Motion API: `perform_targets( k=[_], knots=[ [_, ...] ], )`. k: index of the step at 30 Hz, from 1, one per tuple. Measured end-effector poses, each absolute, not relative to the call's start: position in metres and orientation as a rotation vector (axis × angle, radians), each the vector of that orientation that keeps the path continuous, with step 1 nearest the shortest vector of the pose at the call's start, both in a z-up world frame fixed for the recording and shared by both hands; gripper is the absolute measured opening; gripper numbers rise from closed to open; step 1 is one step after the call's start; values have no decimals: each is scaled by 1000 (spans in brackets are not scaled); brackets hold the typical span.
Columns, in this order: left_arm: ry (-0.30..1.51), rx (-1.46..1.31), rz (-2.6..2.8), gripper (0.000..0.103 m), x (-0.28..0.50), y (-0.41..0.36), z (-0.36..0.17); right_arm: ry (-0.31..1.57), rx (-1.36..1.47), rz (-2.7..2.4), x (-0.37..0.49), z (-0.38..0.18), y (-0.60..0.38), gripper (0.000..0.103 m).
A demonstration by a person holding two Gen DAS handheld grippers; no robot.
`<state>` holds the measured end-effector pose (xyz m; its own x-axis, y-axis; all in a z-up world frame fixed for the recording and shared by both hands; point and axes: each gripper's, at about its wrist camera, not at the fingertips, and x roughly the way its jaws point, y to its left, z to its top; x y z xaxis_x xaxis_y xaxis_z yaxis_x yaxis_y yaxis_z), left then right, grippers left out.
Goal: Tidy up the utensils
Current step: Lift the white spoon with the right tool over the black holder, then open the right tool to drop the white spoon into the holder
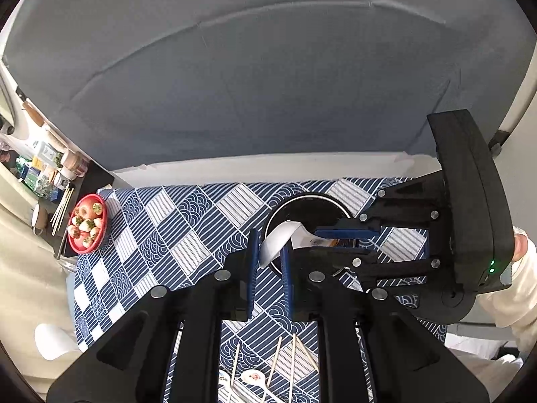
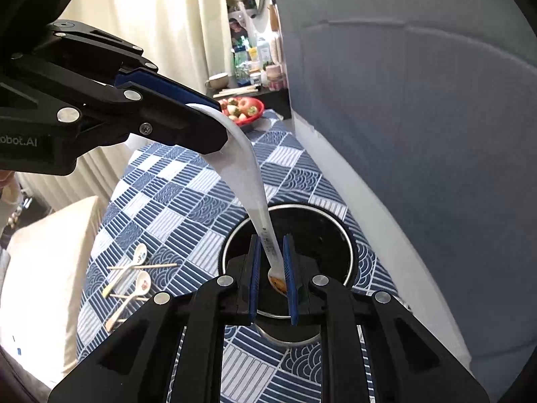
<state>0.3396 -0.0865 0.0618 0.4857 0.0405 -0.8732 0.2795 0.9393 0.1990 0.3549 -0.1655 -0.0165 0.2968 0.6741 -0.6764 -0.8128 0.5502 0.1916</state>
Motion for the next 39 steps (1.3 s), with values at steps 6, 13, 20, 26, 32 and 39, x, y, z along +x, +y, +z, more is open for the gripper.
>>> perform_targets(
  k=[6, 13, 20, 26, 32, 39],
  knots=[
    [1105, 330, -179, 14, 350, -86, 39, 838, -228, 994, 360, -34, -160, 12],
    [1164, 297, -200, 13, 359, -78, 18, 866, -255, 1006, 367, -42, -153, 5],
    [1172, 280, -201, 12, 365, -75, 8, 856, -273, 990, 369, -39, -154, 5],
    [1146, 238, -161, 51, 360, -61, 13, 831, -268, 982, 365, -29, -160, 8],
    [1136, 199, -119, 70, 348, -46, 14, 816, -288, 979, 358, -22, -162, 20],
    [1124, 150, -67, 85, 328, -27, 14, 780, -312, 975, 344, -11, -166, 55]
  ],
)
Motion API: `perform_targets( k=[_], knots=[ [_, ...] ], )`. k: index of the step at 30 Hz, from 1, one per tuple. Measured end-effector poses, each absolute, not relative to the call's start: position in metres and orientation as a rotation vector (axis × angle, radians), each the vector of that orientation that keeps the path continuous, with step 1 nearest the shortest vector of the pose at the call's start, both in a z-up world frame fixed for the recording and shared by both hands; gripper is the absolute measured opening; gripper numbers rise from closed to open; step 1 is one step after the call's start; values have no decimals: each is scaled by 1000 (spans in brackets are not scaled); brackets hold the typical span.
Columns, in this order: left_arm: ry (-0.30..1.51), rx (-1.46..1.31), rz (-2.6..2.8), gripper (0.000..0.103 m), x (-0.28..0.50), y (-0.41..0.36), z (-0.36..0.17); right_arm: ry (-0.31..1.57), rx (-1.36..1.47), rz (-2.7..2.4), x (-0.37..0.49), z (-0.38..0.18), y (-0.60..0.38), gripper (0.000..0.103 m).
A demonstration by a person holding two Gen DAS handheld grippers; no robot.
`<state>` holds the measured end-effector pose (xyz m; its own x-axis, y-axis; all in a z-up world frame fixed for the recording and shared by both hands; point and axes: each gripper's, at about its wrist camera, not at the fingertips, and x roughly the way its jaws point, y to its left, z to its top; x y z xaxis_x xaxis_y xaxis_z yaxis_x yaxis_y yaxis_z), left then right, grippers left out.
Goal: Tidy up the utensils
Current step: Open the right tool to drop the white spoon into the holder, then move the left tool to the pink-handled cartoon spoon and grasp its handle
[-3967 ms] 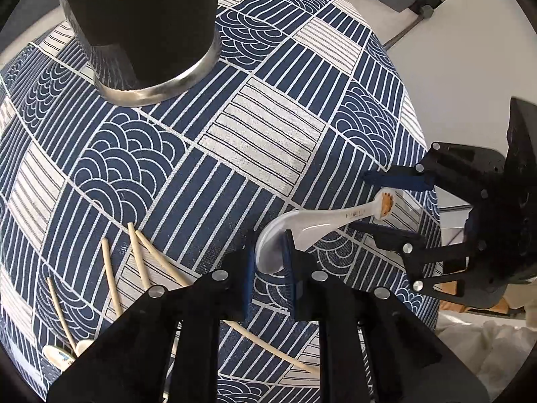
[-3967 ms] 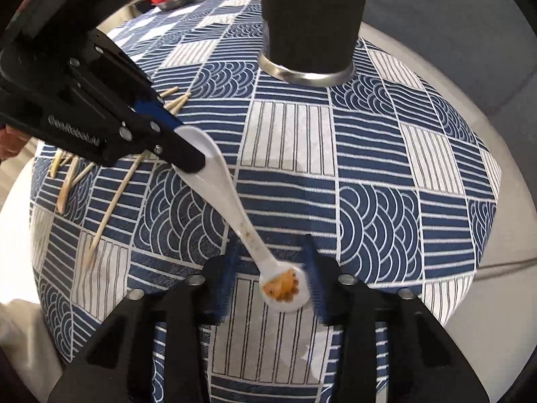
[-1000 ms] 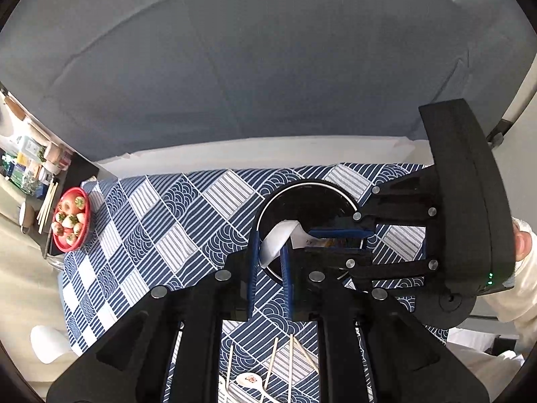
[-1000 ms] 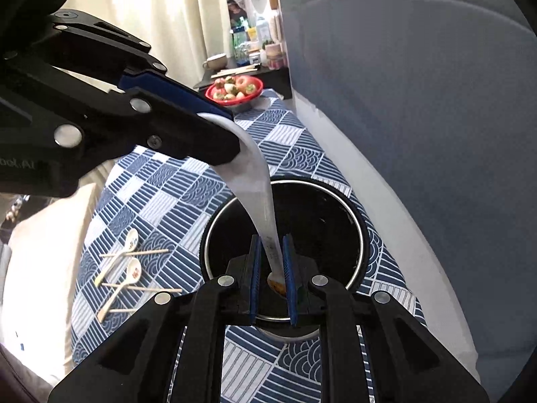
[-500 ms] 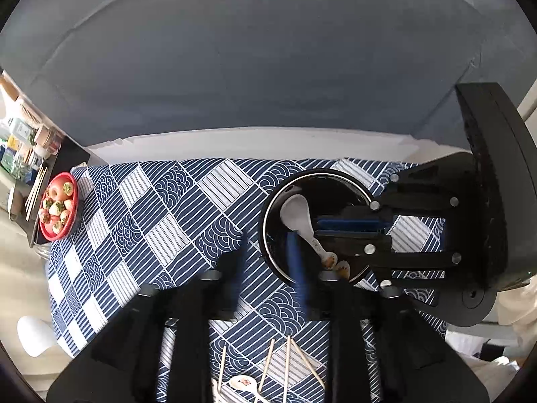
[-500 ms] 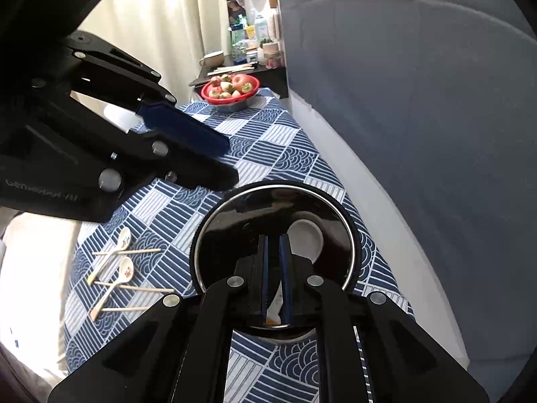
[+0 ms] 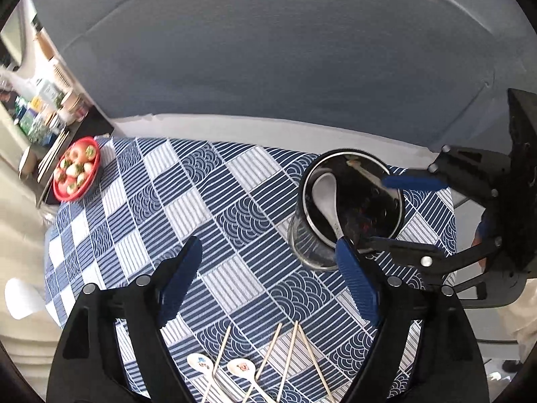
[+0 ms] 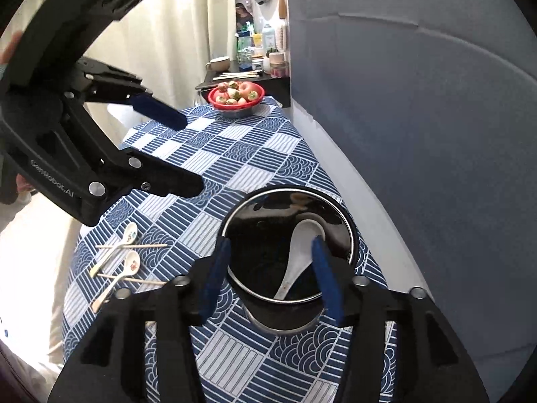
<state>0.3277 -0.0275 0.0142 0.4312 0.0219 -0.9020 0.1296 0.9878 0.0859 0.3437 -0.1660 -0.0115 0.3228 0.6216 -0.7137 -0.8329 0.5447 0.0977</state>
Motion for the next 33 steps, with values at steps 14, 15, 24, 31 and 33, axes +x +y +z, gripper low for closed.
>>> perform_targets(
  k=[14, 15, 24, 31, 33],
  knots=[
    [1137, 58, 90, 94, 271, 18, 1, 708, -312, 936, 318, 1, -162, 88],
    [1138, 49, 97, 94, 266, 22, -1, 699, -320, 931, 316, 2, -162, 89],
    [1170, -19, 145, 95, 230, 47, -23, 715, -379, 967, 293, -5, -148, 89],
    [1215, -48, 188, 95, 190, 65, -42, 734, -421, 1022, 281, -13, -128, 89],
    [1222, -71, 202, 95, 180, 70, -47, 741, -429, 1040, 280, -15, -122, 89]
  ],
)
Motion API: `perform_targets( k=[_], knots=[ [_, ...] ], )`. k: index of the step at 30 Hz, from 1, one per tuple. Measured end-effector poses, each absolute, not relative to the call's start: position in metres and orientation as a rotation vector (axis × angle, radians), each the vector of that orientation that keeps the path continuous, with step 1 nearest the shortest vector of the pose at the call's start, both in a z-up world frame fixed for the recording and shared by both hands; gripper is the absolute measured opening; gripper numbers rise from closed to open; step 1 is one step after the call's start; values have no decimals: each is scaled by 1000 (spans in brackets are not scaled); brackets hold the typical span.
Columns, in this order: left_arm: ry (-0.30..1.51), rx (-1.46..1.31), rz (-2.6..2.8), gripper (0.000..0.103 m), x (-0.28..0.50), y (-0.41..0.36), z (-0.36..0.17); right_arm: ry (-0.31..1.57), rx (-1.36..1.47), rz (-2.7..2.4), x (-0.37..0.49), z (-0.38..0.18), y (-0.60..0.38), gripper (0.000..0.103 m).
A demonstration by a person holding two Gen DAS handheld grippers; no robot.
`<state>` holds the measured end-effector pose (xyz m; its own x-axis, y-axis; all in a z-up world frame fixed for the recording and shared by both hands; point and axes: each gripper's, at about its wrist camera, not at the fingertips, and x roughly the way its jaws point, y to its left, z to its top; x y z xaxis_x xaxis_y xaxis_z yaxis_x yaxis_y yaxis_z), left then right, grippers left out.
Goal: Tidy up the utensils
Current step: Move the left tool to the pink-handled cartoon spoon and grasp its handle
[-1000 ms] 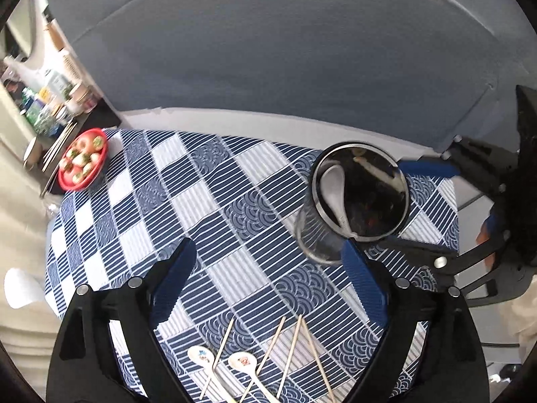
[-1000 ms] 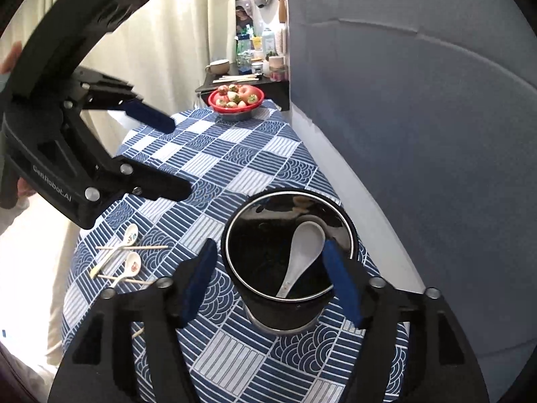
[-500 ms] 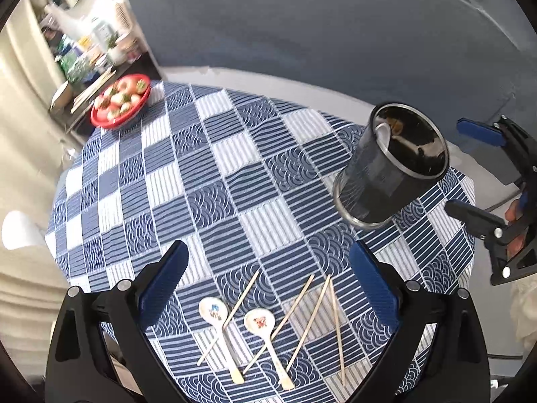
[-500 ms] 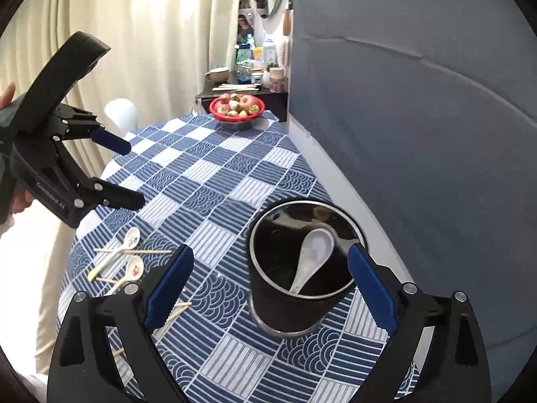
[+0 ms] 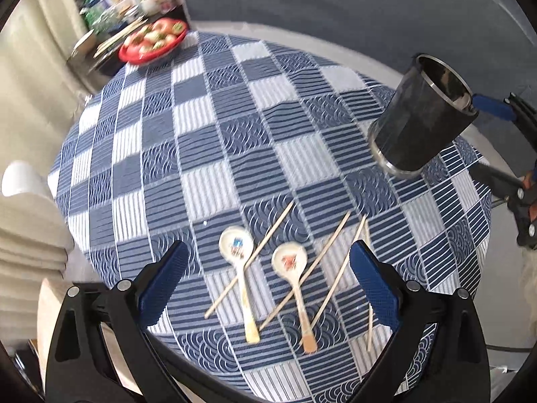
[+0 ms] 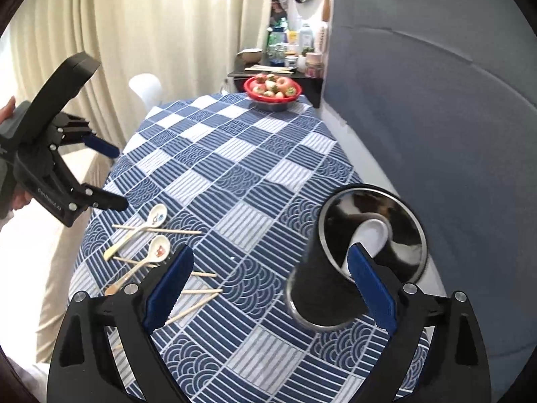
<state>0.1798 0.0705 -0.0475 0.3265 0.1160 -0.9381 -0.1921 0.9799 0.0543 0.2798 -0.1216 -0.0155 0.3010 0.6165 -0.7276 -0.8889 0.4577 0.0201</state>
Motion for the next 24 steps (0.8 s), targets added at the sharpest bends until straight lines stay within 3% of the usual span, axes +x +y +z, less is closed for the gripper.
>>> perform_targets(
  k=[24],
  knots=[
    [1329, -313, 270, 95, 86, 94, -141, 851, -602, 1226, 247, -76, -44, 89]
  ],
)
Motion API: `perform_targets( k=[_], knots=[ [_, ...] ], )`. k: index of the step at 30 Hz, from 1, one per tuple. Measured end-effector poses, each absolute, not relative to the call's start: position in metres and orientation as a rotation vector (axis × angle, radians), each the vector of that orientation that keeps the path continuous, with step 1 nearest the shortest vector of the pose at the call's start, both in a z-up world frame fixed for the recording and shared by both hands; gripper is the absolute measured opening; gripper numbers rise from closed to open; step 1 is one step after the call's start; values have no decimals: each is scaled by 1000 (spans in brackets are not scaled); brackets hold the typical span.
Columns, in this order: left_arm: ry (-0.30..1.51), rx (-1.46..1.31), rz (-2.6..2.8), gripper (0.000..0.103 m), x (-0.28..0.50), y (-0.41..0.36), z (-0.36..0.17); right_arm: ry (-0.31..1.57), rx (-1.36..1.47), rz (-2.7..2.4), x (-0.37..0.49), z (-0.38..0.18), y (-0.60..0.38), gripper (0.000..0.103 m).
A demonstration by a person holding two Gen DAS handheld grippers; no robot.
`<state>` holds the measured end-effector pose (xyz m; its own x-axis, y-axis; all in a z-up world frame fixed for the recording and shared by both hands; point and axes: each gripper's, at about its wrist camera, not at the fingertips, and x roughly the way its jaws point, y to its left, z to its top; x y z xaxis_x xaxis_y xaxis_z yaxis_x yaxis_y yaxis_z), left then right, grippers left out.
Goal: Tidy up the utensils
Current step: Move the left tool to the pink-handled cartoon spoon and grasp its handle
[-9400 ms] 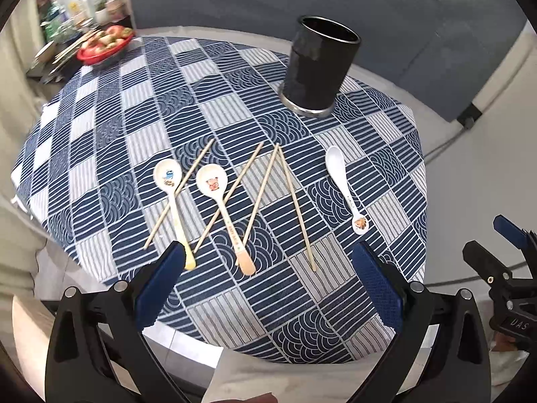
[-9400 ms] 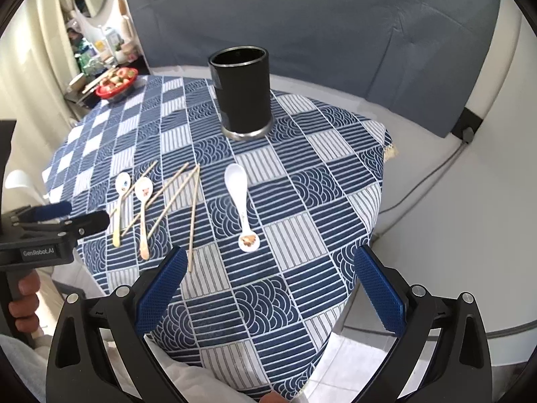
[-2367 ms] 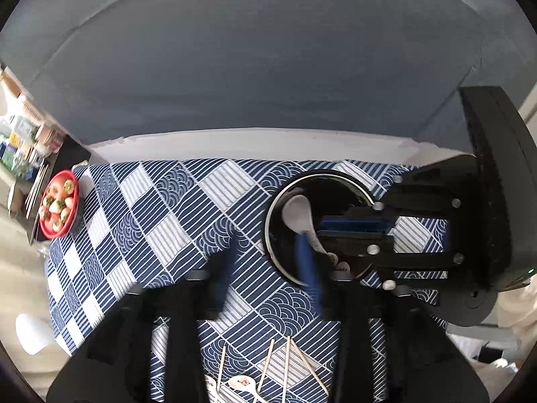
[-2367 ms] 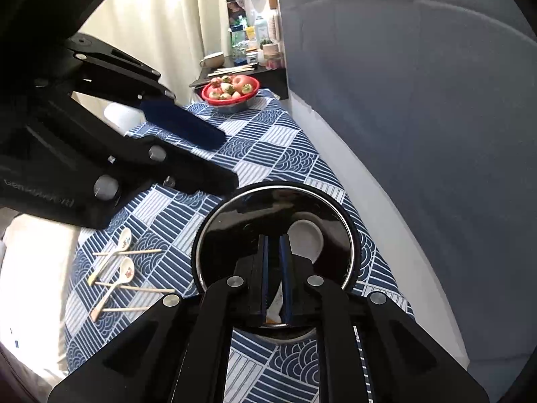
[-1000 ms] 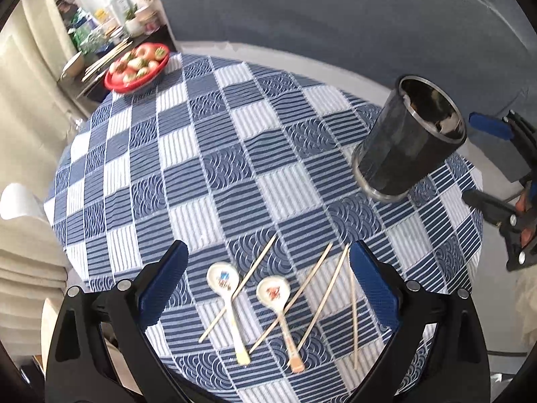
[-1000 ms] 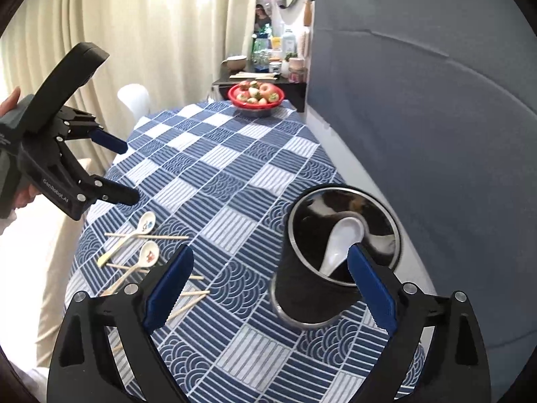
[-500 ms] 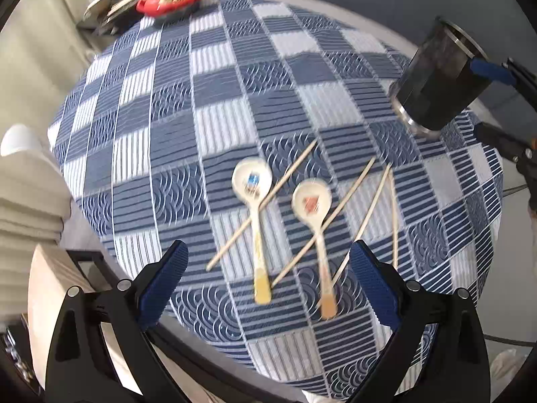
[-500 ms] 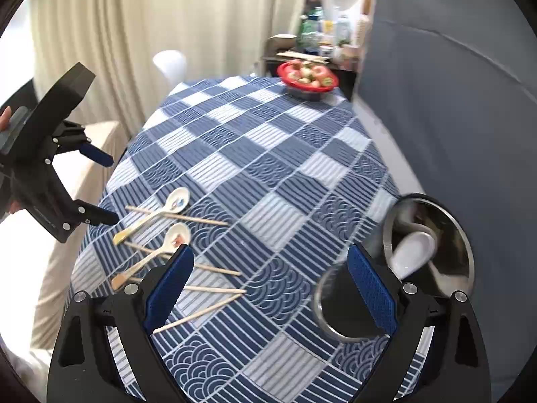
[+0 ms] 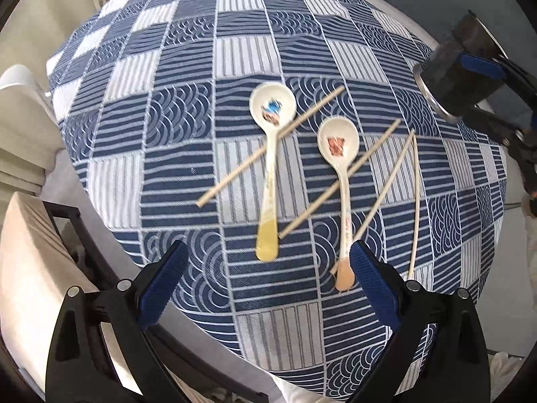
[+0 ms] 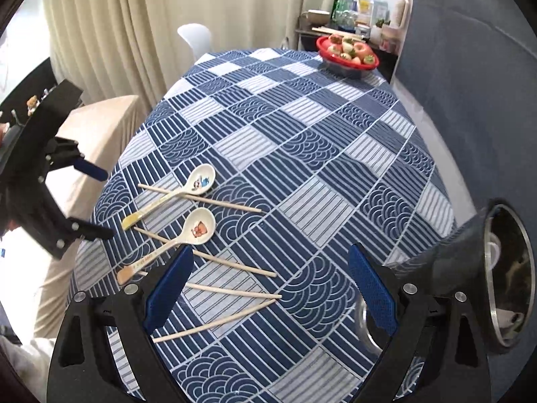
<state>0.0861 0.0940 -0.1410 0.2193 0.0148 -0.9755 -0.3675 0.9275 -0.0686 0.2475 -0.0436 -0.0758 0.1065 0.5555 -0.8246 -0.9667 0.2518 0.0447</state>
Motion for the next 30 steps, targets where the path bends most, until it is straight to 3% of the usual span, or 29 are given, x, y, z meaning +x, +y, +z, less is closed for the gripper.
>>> perform_targets(
  k=[10, 26, 29, 30],
  knots=[
    [1326, -383, 229, 95, 81, 69, -165, 948, -590, 1256, 247, -108, -21, 89],
    [1379, -239, 303, 98, 84, 47, -193, 1052, -573, 1306, 240, -149, 19, 88],
    [1370, -242, 315, 98, 80, 45, -192, 1070, -556, 1309, 241, -155, 24, 87],
    [1364, -246, 322, 98, 79, 43, -193, 1080, -546, 1315, 242, -157, 25, 78]
  ],
)
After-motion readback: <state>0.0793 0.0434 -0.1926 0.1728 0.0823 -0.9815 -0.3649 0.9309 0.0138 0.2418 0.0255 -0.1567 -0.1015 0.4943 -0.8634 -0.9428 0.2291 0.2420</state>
